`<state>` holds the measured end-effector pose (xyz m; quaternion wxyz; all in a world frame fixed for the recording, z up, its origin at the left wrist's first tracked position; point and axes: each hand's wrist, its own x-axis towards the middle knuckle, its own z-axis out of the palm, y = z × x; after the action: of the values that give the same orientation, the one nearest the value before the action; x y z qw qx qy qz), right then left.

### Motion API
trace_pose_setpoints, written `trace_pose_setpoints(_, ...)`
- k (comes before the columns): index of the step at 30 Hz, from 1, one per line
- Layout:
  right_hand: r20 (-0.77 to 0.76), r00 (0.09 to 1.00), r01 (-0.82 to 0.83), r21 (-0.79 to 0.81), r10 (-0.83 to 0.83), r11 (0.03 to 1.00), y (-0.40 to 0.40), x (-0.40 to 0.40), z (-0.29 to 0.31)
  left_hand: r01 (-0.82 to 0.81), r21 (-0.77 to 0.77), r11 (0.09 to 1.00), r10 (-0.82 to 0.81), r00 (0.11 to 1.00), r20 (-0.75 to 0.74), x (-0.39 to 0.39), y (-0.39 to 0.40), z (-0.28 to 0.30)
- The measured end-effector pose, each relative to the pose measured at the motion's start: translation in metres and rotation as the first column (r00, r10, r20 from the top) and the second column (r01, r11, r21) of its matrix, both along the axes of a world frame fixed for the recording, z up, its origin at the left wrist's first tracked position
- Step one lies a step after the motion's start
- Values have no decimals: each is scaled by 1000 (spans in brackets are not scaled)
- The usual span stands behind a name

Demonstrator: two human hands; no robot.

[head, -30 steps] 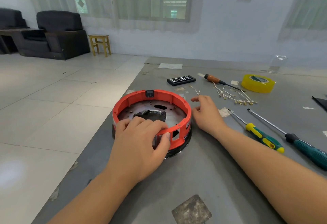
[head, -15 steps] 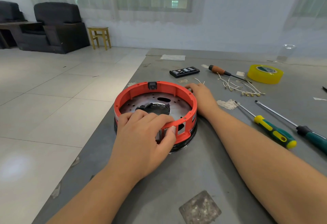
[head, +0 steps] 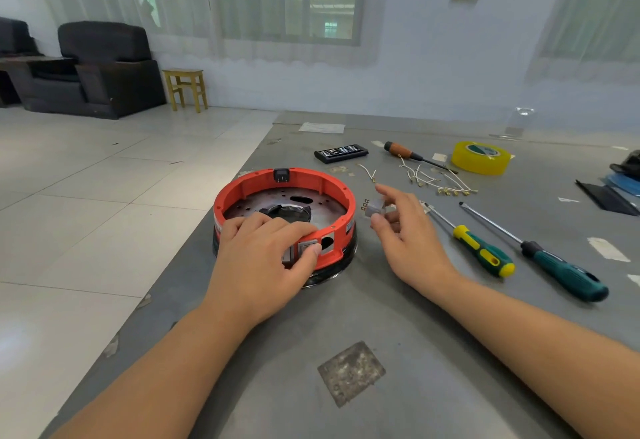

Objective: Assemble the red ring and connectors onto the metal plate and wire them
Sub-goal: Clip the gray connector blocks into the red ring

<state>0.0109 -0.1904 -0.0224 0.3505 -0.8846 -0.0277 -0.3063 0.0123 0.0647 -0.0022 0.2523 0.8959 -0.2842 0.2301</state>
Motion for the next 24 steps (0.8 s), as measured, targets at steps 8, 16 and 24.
trace_pose_setpoints(8,148,957,-253,2,250,967,25,-57,7,22,65,998,-24,1000,19,-4,-2,-2)
trace_pose_setpoints(16,194,910,-329,-198,365,924,30,-59,11,157,1,988,-155,972,178,-15,-13,-2)
trace_pose_setpoints(24,195,906,-331,-223,375,917,32,-61,11,210,48,977,-215,964,158,-13,-6,-2)
